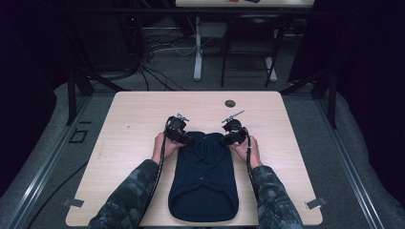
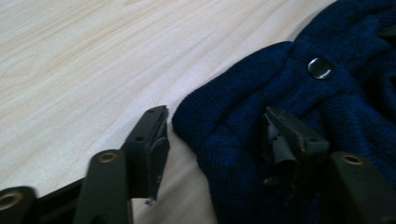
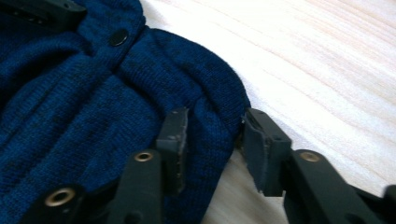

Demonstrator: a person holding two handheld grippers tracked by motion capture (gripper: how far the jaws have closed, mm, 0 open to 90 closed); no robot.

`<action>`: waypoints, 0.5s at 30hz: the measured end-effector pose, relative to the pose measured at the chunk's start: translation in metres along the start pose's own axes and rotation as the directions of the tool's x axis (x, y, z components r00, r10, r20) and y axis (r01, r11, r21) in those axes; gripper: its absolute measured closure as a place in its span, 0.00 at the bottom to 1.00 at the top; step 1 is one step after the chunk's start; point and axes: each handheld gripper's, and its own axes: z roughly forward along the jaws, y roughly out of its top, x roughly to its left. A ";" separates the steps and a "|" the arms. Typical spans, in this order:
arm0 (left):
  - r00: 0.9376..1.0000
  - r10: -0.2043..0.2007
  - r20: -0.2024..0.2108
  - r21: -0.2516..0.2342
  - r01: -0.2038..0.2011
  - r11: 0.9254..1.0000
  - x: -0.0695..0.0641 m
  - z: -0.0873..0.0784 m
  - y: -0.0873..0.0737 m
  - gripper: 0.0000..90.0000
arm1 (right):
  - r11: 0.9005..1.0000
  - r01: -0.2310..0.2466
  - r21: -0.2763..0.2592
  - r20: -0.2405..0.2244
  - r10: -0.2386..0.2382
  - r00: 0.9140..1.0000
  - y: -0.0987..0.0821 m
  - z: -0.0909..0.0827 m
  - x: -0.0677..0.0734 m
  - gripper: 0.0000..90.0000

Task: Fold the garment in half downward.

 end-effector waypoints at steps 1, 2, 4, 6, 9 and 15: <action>1.000 0.006 0.008 0.000 -0.006 1.000 0.000 0.000 0.000 0.51 | 1.000 -0.004 -0.008 -0.004 0.004 1.000 0.000 0.001 0.001 0.72; 1.000 0.008 0.010 0.000 -0.008 1.000 -0.001 0.000 0.000 0.53 | 1.000 0.003 -0.001 0.001 -0.003 1.000 0.000 0.000 0.002 0.74; 1.000 0.012 0.005 -0.006 -0.012 1.000 -0.002 0.000 -0.001 0.56 | 1.000 0.004 0.001 -0.008 -0.004 1.000 0.000 0.000 0.003 0.77; 1.000 0.018 0.009 -0.007 -0.018 1.000 -0.004 -0.001 -0.001 0.61 | 1.000 0.000 0.000 -0.009 0.000 1.000 0.000 0.000 0.004 0.80; 1.000 0.025 0.017 -0.002 -0.025 1.000 -0.006 -0.001 -0.001 0.72 | 0.999 -0.009 -0.033 -0.008 0.009 1.000 -0.003 0.000 0.005 0.84; 0.999 0.032 0.026 -0.026 -0.031 0.999 -0.006 -0.008 0.000 0.79 | 0.998 -0.010 -0.056 0.000 0.010 1.000 -0.005 -0.004 0.005 0.86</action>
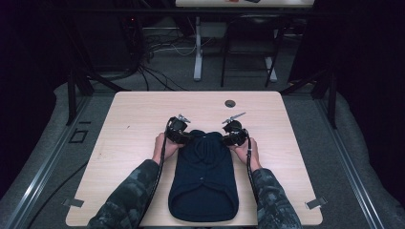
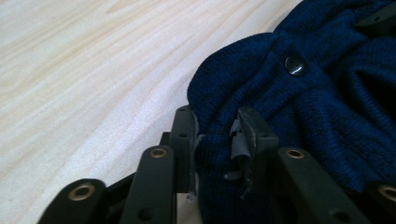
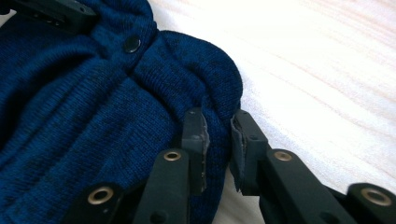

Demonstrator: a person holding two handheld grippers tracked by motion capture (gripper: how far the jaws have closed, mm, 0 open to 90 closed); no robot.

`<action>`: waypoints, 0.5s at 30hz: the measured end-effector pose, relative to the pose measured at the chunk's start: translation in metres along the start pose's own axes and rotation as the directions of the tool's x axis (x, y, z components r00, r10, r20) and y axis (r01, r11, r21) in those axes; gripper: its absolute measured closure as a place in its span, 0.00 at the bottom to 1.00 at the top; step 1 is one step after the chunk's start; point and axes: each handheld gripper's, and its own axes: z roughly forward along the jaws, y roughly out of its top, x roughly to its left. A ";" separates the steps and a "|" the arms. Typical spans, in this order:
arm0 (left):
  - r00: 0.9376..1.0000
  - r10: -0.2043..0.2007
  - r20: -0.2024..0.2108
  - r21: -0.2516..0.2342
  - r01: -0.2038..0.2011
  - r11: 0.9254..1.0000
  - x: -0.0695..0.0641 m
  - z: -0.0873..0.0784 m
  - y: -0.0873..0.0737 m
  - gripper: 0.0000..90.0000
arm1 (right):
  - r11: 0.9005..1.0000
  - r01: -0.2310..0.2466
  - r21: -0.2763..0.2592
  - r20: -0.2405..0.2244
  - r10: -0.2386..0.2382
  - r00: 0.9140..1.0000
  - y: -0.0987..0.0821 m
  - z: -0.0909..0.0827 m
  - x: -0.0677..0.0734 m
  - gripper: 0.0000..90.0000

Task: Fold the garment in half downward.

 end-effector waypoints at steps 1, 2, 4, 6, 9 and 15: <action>1.000 0.002 -0.002 -0.009 -0.003 1.000 0.000 -0.002 0.000 0.80 | 1.000 -0.005 -0.013 -0.001 0.005 1.000 0.000 -0.001 0.001 0.87; 1.000 0.002 -0.002 -0.018 -0.003 1.000 -0.001 -0.005 0.001 0.80 | 1.000 0.001 -0.014 0.002 -0.001 1.000 0.000 -0.004 0.000 0.87; 1.000 0.007 -0.008 -0.039 -0.008 0.999 -0.002 -0.009 0.002 0.80 | 0.999 -0.002 -0.034 -0.001 0.002 1.000 0.001 -0.011 0.002 0.87; 1.000 0.021 -0.009 -0.052 -0.021 0.998 -0.004 -0.016 0.003 0.80 | 0.999 0.003 -0.053 -0.003 -0.003 1.000 0.002 -0.018 0.003 0.87; 1.000 0.030 -0.001 -0.080 -0.030 0.996 -0.006 -0.025 0.005 0.80 | 0.995 0.031 -0.100 0.007 -0.031 0.999 0.002 -0.032 0.009 0.87; 0.999 0.052 0.010 -0.121 -0.050 0.991 -0.009 -0.043 0.006 0.80 | 0.988 0.055 -0.142 0.000 -0.056 0.998 0.001 -0.047 0.014 0.87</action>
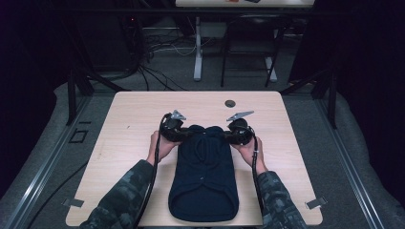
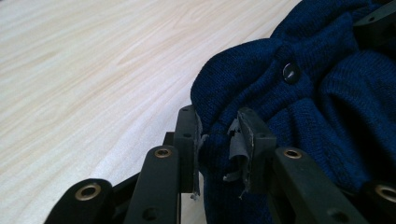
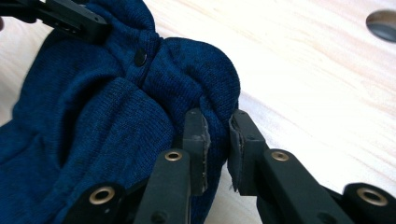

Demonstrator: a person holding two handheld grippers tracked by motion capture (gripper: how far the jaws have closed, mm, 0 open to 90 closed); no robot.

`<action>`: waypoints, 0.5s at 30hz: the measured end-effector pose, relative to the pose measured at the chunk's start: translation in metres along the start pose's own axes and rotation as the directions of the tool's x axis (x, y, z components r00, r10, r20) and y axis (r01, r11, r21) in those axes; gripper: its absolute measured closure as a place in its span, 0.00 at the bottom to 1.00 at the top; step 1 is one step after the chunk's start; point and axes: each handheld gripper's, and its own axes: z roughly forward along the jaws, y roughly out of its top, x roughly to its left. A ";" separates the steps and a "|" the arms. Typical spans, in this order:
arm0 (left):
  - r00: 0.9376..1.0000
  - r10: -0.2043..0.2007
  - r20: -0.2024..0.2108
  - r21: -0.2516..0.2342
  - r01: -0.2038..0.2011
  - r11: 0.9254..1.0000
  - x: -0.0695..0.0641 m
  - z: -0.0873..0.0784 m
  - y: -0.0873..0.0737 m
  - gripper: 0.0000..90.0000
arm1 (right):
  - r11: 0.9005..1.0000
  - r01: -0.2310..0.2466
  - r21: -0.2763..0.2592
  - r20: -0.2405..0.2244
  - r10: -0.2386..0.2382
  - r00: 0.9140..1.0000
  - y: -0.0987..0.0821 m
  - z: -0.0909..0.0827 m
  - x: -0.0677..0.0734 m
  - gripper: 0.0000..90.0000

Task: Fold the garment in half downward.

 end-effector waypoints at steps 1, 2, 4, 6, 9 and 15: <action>1.000 0.002 0.003 -0.002 -0.002 1.000 0.000 -0.002 0.000 0.80 | 1.000 0.010 -0.013 0.002 -0.010 1.000 0.000 -0.003 0.001 0.87; 1.000 0.004 0.004 -0.007 -0.004 1.000 -0.001 -0.004 0.001 0.80 | 1.000 0.011 -0.013 -0.002 -0.011 1.000 0.001 -0.005 0.002 0.87; 1.000 0.008 0.003 -0.020 -0.008 1.000 -0.003 -0.008 0.002 0.81 | 1.000 0.019 -0.024 0.000 -0.019 1.000 0.001 -0.008 0.004 0.87; 1.000 0.015 0.005 -0.028 -0.014 0.999 -0.004 -0.012 0.003 0.81 | 0.999 0.026 -0.035 0.000 -0.026 1.000 0.002 -0.012 0.005 0.87; 1.000 0.020 -0.001 -0.044 -0.020 0.999 -0.005 -0.016 0.004 0.81 | 0.998 0.035 -0.049 0.000 -0.035 0.999 0.003 -0.017 0.007 0.87; 0.999 0.035 -0.008 -0.069 -0.035 0.997 -0.008 -0.025 0.006 0.81 | 0.995 0.051 -0.085 0.003 -0.051 0.999 0.004 -0.026 0.011 0.87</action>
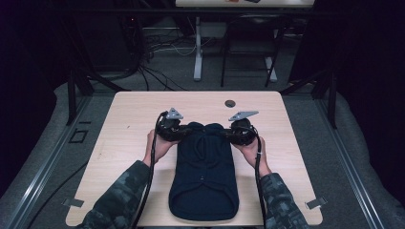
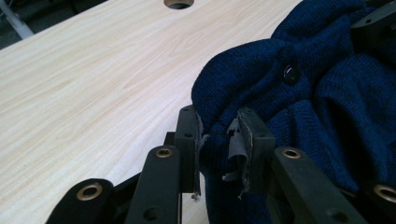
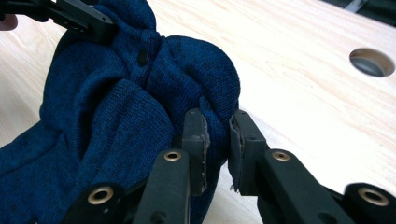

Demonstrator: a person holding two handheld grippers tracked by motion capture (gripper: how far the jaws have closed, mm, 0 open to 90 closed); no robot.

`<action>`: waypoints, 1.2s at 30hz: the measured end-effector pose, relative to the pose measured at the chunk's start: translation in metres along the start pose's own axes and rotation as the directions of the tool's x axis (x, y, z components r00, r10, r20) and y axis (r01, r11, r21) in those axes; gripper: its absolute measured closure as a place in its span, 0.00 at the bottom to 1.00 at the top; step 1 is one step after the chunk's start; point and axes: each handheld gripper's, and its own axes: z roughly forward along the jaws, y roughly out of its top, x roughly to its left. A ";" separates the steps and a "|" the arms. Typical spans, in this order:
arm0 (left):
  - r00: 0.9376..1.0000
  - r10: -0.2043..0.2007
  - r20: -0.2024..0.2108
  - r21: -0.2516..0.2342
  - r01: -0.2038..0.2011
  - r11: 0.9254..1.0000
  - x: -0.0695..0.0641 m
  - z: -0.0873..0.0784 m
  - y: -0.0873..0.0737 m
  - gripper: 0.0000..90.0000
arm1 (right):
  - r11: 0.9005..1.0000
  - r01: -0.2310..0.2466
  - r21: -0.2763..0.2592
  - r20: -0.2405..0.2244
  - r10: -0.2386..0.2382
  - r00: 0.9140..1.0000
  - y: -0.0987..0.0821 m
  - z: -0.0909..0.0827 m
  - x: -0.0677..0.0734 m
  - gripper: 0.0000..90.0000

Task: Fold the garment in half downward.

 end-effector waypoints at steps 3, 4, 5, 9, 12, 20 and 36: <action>1.000 0.007 -0.002 -0.010 -0.007 1.000 -0.001 -0.003 0.001 0.81 | 1.000 0.006 -0.006 0.004 -0.006 1.000 0.001 -0.004 0.001 0.87; 1.000 0.009 -0.007 -0.017 -0.009 1.000 -0.002 -0.004 0.002 0.81 | 1.000 0.010 -0.007 0.004 -0.010 1.000 0.002 -0.006 0.001 0.86; 1.000 0.011 -0.002 -0.016 -0.011 1.000 -0.002 -0.005 0.002 0.81 | 1.000 0.009 -0.017 0.001 -0.009 1.000 0.002 -0.006 0.002 0.86; 1.000 0.019 -0.008 -0.027 -0.019 0.999 -0.003 -0.009 0.004 0.81 | 0.999 0.022 -0.026 0.008 -0.021 1.000 0.004 -0.011 0.004 0.86; 1.000 0.027 -0.013 -0.037 -0.028 0.999 -0.004 -0.011 0.005 0.81 | 0.999 0.024 -0.043 0.009 -0.024 1.000 0.006 -0.014 0.005 0.86; 0.999 0.043 -0.021 -0.057 -0.044 0.997 -0.006 -0.019 0.009 0.81 | 0.997 0.040 -0.070 0.019 -0.039 0.999 0.009 -0.021 0.008 0.86; 0.996 0.084 -0.017 -0.063 -0.084 0.994 -0.013 -0.030 0.014 0.81 | 0.996 0.056 -0.074 -0.010 -0.057 0.998 0.009 -0.034 0.012 0.85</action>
